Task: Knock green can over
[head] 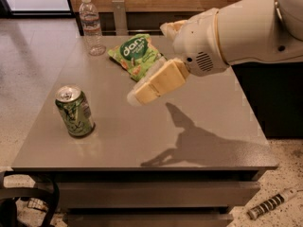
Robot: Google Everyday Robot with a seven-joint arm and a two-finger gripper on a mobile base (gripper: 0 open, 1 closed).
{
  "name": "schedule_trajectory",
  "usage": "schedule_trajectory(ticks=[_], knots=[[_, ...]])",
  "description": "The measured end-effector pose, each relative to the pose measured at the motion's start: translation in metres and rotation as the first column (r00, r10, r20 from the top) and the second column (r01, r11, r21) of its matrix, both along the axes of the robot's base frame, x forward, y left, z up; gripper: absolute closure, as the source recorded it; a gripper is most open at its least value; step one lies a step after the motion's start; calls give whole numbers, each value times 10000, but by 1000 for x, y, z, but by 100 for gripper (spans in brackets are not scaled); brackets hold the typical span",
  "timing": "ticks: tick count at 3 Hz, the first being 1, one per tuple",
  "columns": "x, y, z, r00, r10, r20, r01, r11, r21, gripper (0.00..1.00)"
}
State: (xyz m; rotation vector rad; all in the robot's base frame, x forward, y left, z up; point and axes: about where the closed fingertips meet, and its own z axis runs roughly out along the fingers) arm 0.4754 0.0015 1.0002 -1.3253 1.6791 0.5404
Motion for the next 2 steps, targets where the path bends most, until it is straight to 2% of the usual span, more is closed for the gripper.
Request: schedule_trajectory(ticks=[1, 2], knots=[[0, -1, 0, 10000, -7, 14, 7, 10000, -38, 0], [1, 11, -5, 9999, 135, 17, -136, 9999, 85, 0]])
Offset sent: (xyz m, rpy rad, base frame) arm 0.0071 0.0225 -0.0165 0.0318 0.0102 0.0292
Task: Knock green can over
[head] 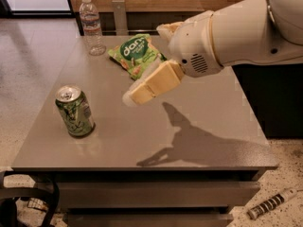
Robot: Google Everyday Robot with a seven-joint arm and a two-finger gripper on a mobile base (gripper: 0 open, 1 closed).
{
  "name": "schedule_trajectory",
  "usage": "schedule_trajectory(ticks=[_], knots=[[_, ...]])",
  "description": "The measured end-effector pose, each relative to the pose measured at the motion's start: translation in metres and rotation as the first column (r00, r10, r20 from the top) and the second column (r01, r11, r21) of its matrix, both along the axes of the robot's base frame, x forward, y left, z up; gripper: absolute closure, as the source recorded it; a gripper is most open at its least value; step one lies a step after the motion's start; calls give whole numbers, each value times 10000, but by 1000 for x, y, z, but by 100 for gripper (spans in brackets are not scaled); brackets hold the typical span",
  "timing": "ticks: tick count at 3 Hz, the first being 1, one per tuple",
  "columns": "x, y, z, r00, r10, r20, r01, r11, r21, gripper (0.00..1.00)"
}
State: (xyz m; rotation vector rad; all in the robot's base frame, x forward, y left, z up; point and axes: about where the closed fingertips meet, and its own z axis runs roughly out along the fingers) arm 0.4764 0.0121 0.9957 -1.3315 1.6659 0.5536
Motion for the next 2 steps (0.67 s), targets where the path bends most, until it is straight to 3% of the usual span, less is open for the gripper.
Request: schedule_trajectory(ticks=[2], knots=[[7, 52, -36, 9989, 370, 279, -408, 9880, 1490, 0]])
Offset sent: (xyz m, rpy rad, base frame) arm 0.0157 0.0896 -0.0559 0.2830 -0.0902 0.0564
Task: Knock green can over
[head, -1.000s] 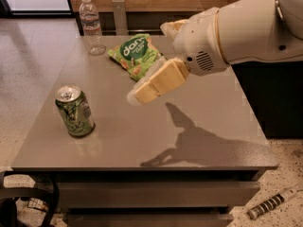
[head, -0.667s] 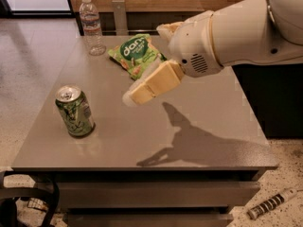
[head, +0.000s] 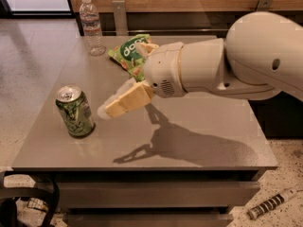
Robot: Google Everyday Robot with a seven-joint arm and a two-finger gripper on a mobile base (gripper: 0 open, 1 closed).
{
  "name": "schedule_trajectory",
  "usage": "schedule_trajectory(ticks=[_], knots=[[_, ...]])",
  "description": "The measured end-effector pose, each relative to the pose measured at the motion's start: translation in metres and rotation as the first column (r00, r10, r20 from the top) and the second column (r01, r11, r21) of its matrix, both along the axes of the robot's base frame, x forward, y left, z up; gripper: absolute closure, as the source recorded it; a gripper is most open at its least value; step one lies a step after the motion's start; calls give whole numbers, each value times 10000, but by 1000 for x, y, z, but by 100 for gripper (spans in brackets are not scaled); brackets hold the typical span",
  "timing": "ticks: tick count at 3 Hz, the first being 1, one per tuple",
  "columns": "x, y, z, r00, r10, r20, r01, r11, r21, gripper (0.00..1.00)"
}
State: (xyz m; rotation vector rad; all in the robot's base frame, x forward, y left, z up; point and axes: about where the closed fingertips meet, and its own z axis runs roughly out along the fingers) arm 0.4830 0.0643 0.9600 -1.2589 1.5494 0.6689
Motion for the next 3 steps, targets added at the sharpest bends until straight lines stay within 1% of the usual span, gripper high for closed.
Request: schedule_trajectory(ticks=[1, 2, 3], knots=[[6, 24, -14, 9994, 41, 330, -67, 9969, 790, 0], [13, 48, -33, 9985, 173, 511, -259, 9845, 1733, 0], [12, 63, -45, 9986, 351, 395, -430, 9745, 2200, 0]])
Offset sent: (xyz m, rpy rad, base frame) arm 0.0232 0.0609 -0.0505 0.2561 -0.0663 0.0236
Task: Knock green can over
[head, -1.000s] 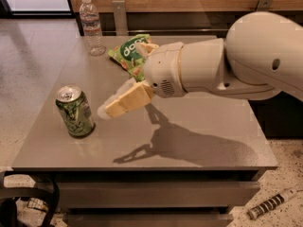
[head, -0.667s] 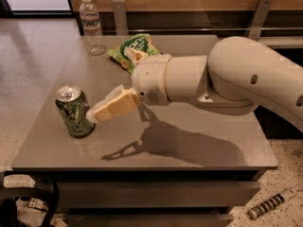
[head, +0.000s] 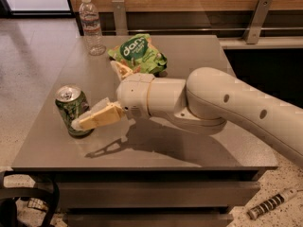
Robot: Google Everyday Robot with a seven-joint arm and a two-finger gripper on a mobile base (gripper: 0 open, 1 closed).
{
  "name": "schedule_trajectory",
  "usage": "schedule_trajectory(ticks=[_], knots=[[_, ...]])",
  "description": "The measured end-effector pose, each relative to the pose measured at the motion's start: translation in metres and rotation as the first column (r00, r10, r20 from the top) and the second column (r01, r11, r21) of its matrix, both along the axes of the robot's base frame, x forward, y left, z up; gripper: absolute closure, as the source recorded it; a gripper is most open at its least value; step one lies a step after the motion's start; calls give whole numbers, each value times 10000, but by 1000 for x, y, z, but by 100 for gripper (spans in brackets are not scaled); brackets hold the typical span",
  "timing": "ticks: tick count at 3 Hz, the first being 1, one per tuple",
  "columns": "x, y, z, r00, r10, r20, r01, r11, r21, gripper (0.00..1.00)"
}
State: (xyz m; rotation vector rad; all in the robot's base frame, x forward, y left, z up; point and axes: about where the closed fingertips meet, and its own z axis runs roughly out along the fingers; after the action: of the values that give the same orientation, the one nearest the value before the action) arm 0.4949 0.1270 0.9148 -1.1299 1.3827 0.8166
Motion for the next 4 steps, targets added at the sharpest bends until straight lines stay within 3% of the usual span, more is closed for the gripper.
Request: schedule_trajectory(ticks=[3, 4], knots=[[-6, 47, -33, 9970, 693, -335, -669, 9954, 683, 0], [-6, 63, -44, 9959, 883, -213, -861, 9925, 866, 16]])
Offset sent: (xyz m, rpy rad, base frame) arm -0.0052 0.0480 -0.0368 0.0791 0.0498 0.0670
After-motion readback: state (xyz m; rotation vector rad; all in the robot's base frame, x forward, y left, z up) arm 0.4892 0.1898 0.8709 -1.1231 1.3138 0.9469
